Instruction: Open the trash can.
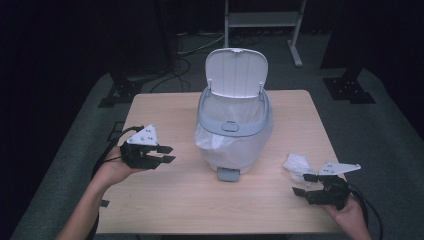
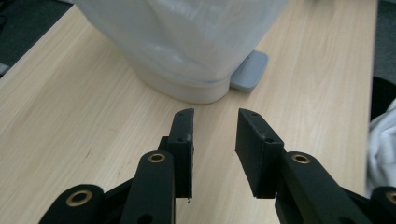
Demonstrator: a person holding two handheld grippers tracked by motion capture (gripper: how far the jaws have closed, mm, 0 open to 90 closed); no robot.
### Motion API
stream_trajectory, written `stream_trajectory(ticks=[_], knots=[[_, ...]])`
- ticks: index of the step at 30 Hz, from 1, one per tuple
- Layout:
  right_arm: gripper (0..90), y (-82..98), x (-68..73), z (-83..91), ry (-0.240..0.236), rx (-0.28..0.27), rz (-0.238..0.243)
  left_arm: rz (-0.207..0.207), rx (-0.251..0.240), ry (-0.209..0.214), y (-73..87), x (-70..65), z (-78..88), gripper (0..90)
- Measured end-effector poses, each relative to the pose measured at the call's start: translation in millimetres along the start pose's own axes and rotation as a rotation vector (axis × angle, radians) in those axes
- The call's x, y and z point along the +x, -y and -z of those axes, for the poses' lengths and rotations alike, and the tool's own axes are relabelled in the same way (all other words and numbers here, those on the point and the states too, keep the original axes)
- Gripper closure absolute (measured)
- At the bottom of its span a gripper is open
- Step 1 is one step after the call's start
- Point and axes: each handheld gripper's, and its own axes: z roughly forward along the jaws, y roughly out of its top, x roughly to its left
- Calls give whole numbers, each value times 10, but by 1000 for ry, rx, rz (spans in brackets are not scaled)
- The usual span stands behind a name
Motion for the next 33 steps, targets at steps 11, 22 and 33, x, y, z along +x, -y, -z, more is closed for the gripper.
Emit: stream_trajectory(ticks=[11,22,33], knots=[[284,-94,-68,-23,18,36,9,28,2,3,284,4,-188,593],[289,-178,-139,-81,35,62,15,50,12,-13,503,-20,-287,554],[308,-223,-292,-133,68,98,3,64,7,-9,658,-52,-393,521]])
